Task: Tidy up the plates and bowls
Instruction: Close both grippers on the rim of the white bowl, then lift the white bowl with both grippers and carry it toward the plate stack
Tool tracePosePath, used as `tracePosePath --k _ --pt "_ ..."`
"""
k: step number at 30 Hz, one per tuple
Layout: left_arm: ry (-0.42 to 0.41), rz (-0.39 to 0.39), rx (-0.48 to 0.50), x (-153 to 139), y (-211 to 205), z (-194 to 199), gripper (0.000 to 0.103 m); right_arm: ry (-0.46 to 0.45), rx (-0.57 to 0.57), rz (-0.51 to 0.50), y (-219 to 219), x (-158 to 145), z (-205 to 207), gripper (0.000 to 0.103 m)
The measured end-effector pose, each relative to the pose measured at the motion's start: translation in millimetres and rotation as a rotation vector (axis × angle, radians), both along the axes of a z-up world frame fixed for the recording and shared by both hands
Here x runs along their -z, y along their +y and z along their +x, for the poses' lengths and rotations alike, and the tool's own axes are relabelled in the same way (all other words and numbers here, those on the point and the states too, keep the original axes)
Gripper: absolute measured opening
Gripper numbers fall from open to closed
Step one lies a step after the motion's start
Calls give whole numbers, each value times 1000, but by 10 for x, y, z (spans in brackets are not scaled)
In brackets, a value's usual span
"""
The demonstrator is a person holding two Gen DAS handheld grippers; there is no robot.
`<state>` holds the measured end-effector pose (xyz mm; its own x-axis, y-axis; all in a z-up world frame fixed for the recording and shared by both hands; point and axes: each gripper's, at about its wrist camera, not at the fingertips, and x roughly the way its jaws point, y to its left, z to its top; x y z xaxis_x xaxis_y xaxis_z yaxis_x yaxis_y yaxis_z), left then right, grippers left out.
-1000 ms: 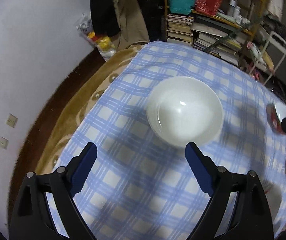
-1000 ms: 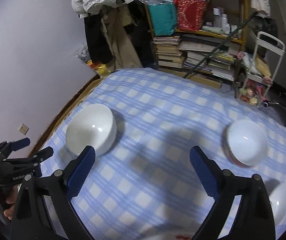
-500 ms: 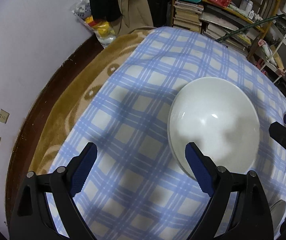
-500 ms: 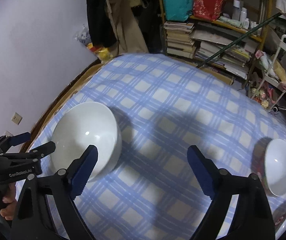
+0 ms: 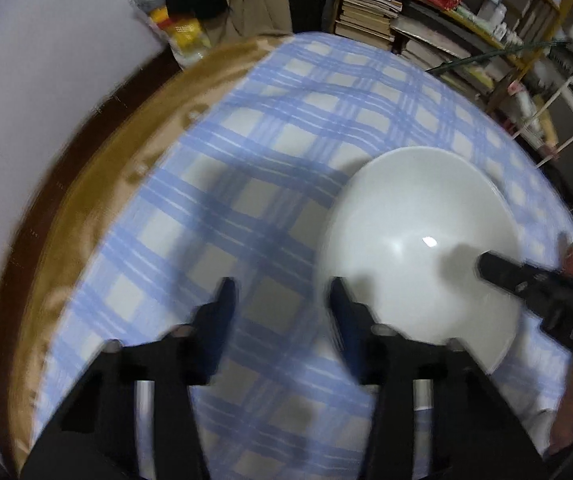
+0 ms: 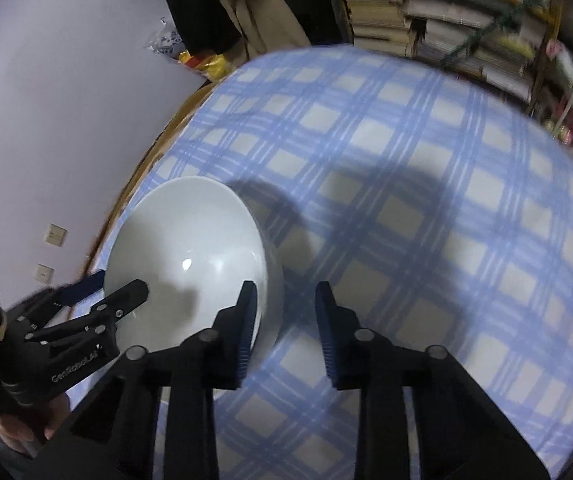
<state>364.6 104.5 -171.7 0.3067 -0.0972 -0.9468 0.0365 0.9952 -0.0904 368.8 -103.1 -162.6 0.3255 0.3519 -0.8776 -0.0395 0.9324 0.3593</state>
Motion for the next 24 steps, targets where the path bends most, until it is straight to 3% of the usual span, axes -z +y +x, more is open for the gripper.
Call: tracePosePath --k 4,8,12,24 --pt "30 -47 12 22 -112 13 9 45 -11 39 56 65 18 17" --pt "4 31 18 -90 -272 -111 10 17 -35 -58 154 -8 -70 14" --pt "24 -20 3 -145 -279 -217 10 5 -28 -70 78 -99 -191 14" --pt "16 -5 67 -296 -620 -762 10 23 -3 -76 -254 -231 -762 14"
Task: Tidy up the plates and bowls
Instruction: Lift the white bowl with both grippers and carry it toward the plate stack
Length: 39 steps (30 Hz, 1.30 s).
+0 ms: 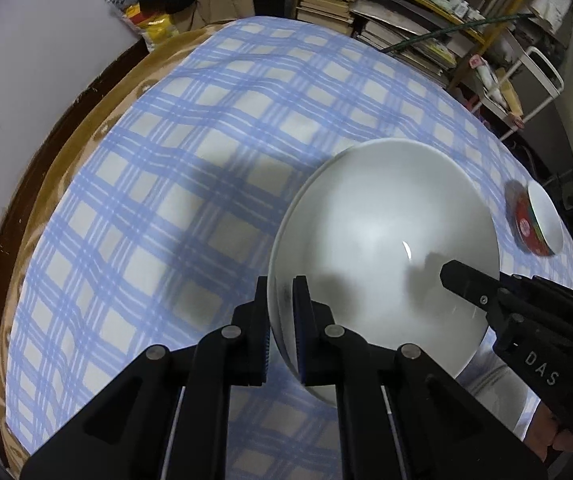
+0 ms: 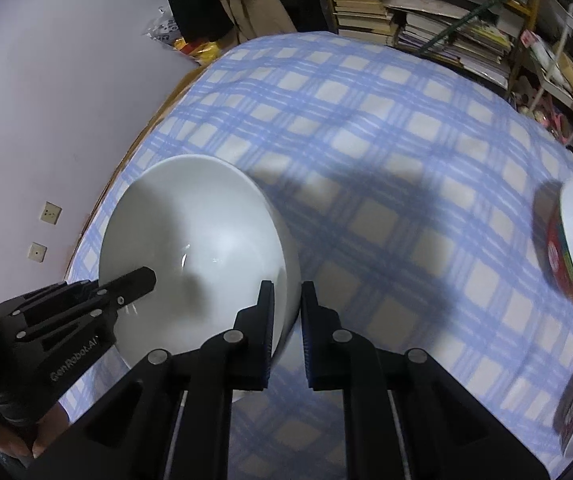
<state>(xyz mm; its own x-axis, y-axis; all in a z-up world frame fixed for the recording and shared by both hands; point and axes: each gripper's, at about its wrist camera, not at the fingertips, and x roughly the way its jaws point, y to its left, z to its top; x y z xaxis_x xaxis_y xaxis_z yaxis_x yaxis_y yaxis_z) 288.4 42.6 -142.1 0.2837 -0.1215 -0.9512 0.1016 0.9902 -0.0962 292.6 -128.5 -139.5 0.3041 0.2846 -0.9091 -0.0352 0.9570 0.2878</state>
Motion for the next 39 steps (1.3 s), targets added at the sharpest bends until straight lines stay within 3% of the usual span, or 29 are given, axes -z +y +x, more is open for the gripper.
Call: tracePosePath --k 11,17,23,28,33,39 --pt "-23 36 39 -188 -154 -483 10 -17 21 17 -137 -133 -517 14" --pt "-9 26 39 -141 -171 -740 10 -31 8 -4 -137 -156 -783 14" --pt "-12 -4 -4 -35 -136 -975 11 -56 8 5 -159 -58 -1048 14" --pt "30 20 -2 107 -154 -1030 11 -39 -52 -50 -42 121 -1119 15" --pt "70 1 -18 220 -98 -1017 11 -10 -26 -14 -68 291 -1208 15" --pt "58 34 -9 232 -139 -1055 11 -26 -15 -6 -59 332 -1275 17"
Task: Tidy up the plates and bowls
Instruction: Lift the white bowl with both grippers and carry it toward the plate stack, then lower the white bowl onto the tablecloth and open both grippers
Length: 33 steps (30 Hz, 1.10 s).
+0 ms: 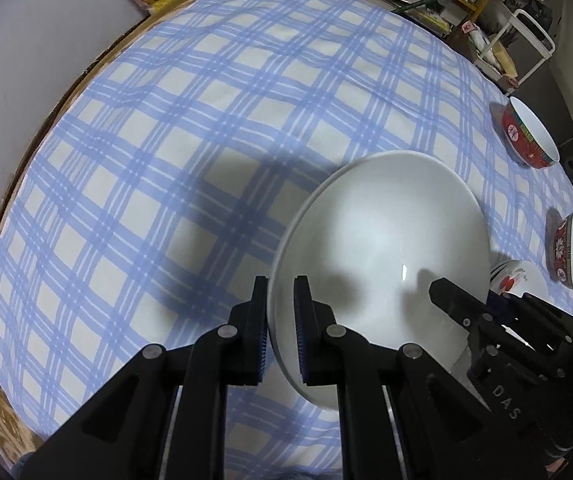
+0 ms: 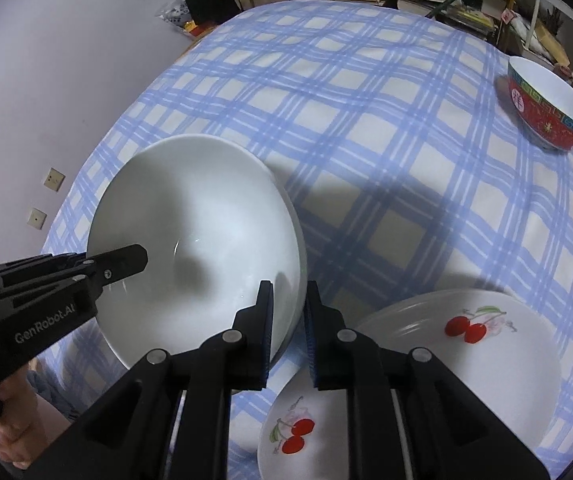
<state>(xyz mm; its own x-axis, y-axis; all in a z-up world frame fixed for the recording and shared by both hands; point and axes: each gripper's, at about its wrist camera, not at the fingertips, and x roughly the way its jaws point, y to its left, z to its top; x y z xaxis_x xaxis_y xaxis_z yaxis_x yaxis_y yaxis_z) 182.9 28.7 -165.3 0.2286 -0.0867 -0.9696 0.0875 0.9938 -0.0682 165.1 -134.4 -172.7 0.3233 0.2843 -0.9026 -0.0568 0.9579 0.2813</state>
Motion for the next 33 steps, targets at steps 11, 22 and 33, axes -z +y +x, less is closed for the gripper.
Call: tracePosePath --k 11,22,33 --pt "-101 45 1 -310 49 -175 19 -81 46 24 -159 -283 -191 27" --pt "-238 44 94 -808 -278 -257 45 -165 165 -60 -636 -820 -340 38" --pt "-316 29 161 -1173 -771 -366 76 -250 313 -206 -1371 -1328 -697 70"
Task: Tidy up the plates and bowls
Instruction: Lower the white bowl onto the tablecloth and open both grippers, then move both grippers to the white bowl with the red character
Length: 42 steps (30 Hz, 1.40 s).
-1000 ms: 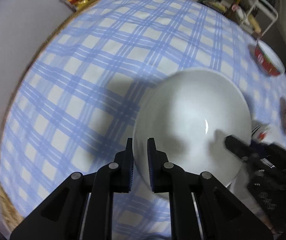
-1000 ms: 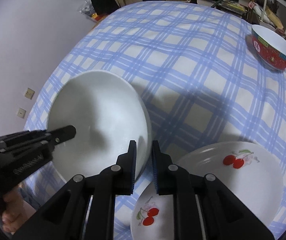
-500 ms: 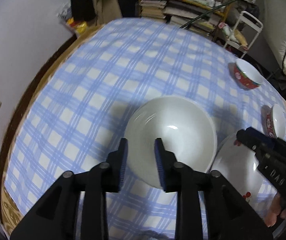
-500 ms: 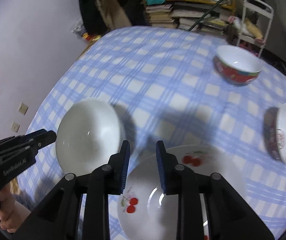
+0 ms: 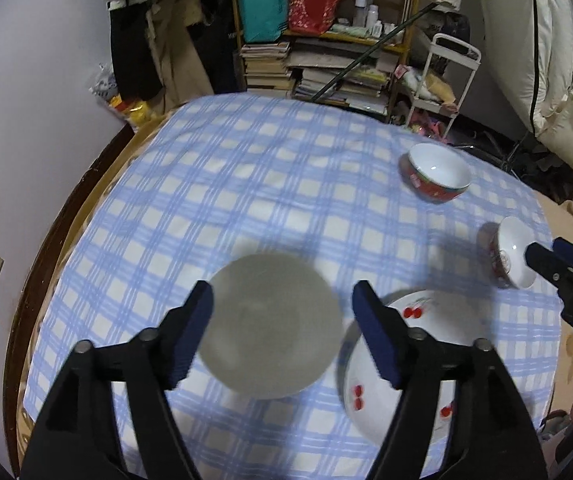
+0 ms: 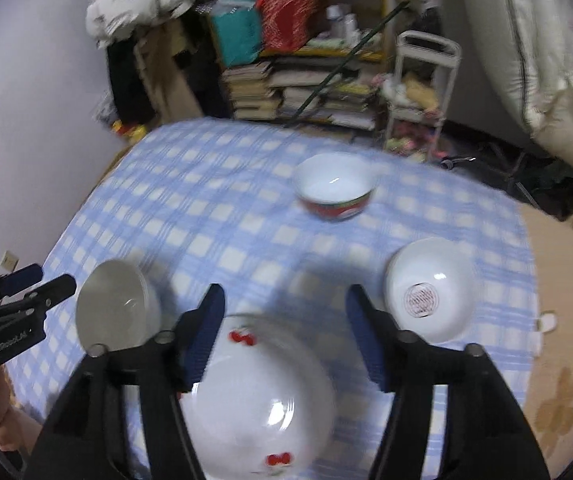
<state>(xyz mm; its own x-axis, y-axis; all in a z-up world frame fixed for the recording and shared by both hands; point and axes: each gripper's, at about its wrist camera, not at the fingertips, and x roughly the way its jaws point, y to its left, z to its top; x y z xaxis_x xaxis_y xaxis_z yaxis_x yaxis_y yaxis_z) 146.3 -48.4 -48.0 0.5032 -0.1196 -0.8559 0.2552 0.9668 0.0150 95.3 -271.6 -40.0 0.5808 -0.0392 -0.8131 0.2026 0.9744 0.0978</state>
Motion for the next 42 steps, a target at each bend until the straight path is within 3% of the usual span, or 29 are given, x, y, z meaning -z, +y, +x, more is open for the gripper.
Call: tracePosePath --k 2,4,6,23,28,32,34,42 --pt "0 -9 3 -41 -81 3 80 -16 25 -41 -82 -76 -55 75" --pt "4 -15 15 -76 -176 5 83 -44 48 -61 -188 -158 -137 92" --pt "4 -17 34 -116 -290 -5 84 -68 73 -46 -306 -227 -212 100" --pt "-6 -33 173 -267 -1143 72 85 -116 319 45 -1190 -284 -602 100" --pt "7 -24 190 -195 -1370 140 85 -134 350 40 -1353 -285 -635 100" --pt "65 -64 201 -96 -1496 210 85 -140 365 50 -1470 -247 -640 100" --pt "47 -52 213 -76 -1582 211 85 -135 370 73 -1526 -204 -627 94" --pt "46 13 290 147 -1982 269 85 -84 384 102 -1652 40 -502 89"
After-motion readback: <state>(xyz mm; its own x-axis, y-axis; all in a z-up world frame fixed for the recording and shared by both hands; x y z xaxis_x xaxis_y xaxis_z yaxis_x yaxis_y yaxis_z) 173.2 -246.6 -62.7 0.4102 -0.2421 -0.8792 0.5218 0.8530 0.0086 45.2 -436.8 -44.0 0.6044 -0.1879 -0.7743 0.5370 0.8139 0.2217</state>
